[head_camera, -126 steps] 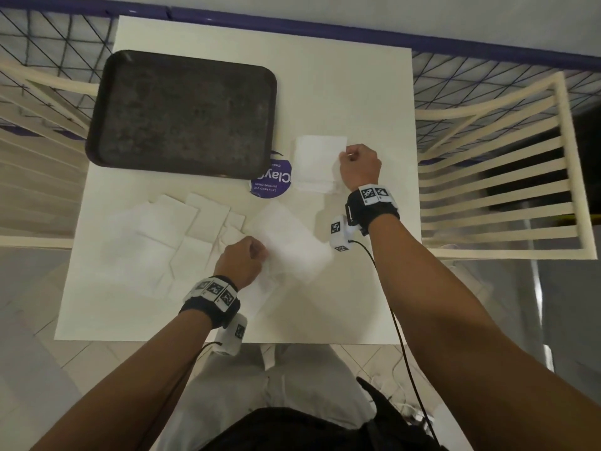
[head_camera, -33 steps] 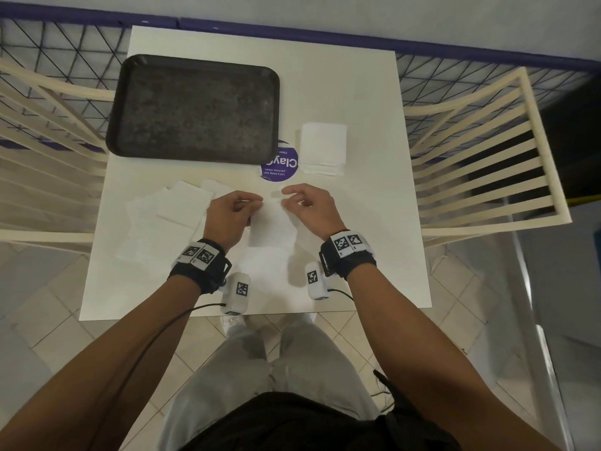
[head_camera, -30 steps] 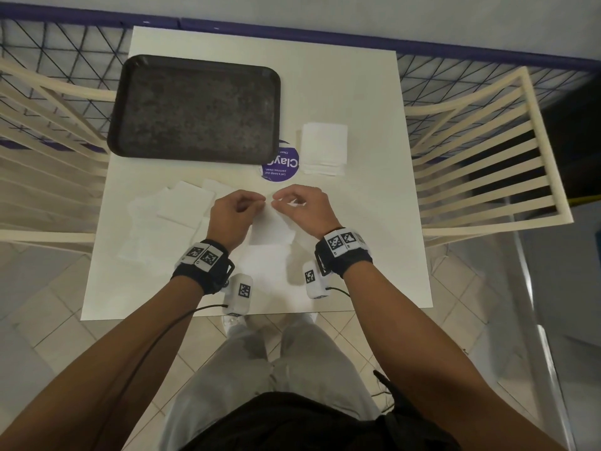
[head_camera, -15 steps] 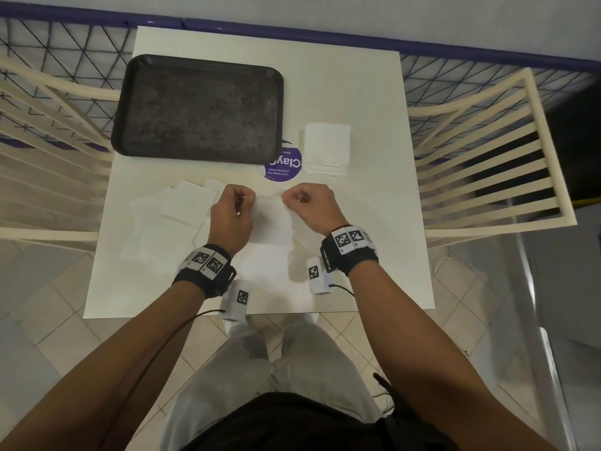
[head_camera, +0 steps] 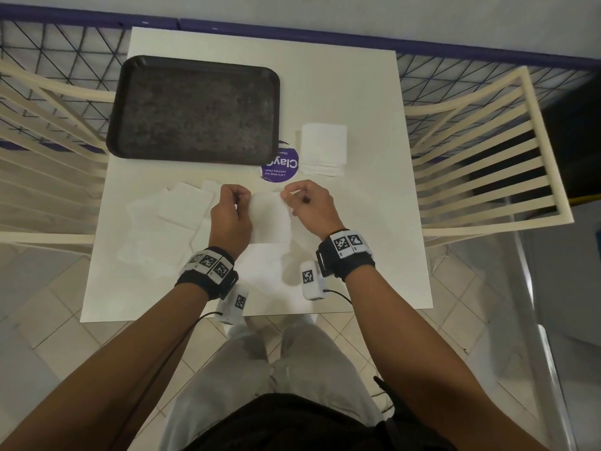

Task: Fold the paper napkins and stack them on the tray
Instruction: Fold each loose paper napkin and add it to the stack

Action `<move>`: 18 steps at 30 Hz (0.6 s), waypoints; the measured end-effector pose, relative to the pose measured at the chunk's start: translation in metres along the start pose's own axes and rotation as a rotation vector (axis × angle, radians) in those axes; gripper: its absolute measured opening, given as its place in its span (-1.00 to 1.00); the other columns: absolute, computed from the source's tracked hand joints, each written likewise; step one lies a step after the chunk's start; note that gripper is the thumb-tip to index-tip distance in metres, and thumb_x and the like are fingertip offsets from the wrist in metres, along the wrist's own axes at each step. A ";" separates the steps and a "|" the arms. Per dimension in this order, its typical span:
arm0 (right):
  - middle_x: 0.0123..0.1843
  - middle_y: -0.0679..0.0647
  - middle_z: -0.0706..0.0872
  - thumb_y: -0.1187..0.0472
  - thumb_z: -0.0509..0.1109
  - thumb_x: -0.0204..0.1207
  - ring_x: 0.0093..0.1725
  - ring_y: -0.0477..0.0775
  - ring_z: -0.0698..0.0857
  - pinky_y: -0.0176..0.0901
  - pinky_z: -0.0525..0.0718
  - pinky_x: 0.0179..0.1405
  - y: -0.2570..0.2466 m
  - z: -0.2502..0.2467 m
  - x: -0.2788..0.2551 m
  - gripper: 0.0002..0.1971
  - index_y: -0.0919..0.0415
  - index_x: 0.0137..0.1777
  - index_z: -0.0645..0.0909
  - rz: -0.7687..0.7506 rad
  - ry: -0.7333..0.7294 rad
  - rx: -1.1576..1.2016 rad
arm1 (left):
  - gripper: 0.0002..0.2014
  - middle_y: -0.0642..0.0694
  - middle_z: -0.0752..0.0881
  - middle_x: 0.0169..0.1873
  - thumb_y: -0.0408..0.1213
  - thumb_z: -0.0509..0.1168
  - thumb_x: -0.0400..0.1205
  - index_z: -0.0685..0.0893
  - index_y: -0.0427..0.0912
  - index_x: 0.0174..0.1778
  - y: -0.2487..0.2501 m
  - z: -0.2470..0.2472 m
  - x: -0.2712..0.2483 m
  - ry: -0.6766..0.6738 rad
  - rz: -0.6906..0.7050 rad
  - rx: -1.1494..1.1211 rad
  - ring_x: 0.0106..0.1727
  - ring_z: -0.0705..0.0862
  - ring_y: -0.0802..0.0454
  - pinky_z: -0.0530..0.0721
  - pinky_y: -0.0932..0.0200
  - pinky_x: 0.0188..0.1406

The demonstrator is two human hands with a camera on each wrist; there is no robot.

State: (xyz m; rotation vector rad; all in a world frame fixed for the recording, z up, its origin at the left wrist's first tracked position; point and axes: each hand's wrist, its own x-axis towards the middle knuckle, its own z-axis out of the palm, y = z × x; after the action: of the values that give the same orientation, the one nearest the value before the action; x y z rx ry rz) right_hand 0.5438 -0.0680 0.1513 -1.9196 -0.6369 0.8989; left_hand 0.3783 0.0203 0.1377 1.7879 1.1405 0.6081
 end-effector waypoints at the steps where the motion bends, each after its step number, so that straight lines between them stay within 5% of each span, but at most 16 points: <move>1: -0.20 0.03 0.81 0.01 0.52 0.54 -0.15 0.07 0.78 -0.08 0.72 0.02 0.001 0.001 -0.002 -0.84 0.03 0.04 0.71 0.024 -0.024 -0.025 | -0.86 -0.05 0.69 0.03 -0.34 0.17 0.83 0.57 -0.28 0.22 0.000 0.000 0.001 0.004 -0.002 0.001 0.02 0.64 -0.02 0.45 0.66 -0.11; 7: -0.40 0.04 0.77 0.21 0.43 0.59 -0.33 -0.06 0.67 -0.26 0.55 -0.07 0.006 0.003 -0.008 -0.92 0.21 0.00 0.67 0.029 -0.058 -0.148 | -0.87 -0.01 0.69 -0.04 -0.32 0.17 0.83 0.57 -0.24 0.21 -0.005 0.002 0.008 0.016 -0.008 -0.002 -0.08 0.64 0.01 0.46 0.57 -0.18; 11: -0.21 0.09 0.79 0.22 0.45 0.59 -0.16 0.03 0.68 -0.26 0.55 -0.03 0.002 -0.010 0.007 -0.89 0.24 0.05 0.72 0.003 -0.004 -0.203 | -0.88 -0.01 0.73 -0.10 -0.17 0.20 0.83 0.53 -0.10 0.21 0.000 0.006 0.009 -0.026 -0.096 -0.067 -0.26 0.71 0.03 0.64 0.22 -0.36; 13: -0.15 0.11 0.80 0.24 0.44 0.59 -0.12 0.06 0.70 -0.26 0.58 0.01 -0.003 -0.024 0.023 -0.88 0.24 0.06 0.73 -0.015 0.053 -0.223 | -0.84 -0.06 0.76 -0.18 -0.11 0.19 0.84 0.52 -0.10 0.23 0.002 0.008 0.009 -0.087 -0.143 -0.092 -0.42 0.68 -0.03 0.61 0.26 -0.54; 18: 0.05 0.11 0.80 0.21 0.41 0.64 -0.06 -0.03 0.64 -0.52 0.40 -0.06 -0.006 -0.063 0.079 -0.80 0.23 0.20 0.72 0.024 0.227 -0.260 | -0.90 -0.05 0.82 -0.27 -0.22 0.21 0.83 0.61 -0.09 0.16 -0.009 0.018 0.006 -0.242 -0.189 -0.023 -0.45 0.72 -0.17 0.69 0.23 -0.47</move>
State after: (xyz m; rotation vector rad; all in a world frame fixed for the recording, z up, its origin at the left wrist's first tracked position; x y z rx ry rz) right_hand 0.6414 -0.0400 0.1513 -2.2261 -0.6187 0.6222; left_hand 0.3909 0.0196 0.1208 1.6595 1.1129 0.2835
